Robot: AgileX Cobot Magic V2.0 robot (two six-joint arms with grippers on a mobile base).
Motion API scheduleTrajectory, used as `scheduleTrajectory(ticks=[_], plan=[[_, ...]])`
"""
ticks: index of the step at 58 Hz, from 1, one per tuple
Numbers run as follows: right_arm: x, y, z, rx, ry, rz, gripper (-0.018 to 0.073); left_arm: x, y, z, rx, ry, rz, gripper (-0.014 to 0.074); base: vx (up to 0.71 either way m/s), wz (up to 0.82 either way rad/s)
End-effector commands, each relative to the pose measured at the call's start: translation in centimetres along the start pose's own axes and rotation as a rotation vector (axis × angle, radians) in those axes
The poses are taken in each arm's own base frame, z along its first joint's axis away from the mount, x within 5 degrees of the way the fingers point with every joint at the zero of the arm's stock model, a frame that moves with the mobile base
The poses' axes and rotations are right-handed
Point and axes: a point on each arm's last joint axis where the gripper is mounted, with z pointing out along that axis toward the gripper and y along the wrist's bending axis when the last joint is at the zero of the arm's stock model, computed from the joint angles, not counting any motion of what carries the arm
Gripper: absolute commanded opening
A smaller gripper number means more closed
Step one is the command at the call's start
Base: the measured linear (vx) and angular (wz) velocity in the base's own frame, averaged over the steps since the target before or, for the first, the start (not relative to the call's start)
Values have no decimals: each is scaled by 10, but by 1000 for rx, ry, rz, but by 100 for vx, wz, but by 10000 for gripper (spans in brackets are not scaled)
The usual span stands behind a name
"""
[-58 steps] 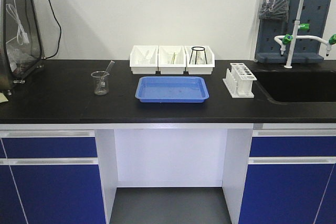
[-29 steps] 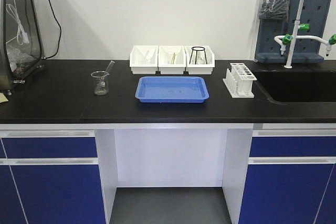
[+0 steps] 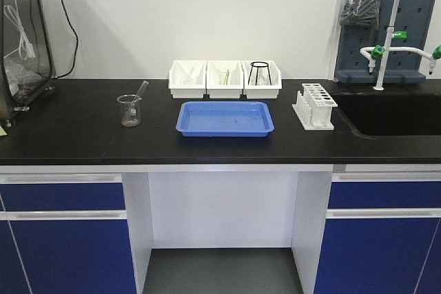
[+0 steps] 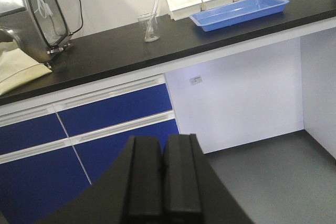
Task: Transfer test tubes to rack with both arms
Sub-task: 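Drive the base forward toward the bench with the beaker and rack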
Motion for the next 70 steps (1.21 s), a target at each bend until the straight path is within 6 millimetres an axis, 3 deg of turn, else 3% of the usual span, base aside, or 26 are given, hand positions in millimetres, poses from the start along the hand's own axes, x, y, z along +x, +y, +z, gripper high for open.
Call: scheduleTrajectory(ticks=[1,70], plan=[[-4,0,0,-4,-79,-9,-7,1,1,1,-18,-61,-19,-18,10,-1],[-4,0,0,-4,-79,-9,-7,1,1,1,-18,-61,-19,-18,29,-3]])
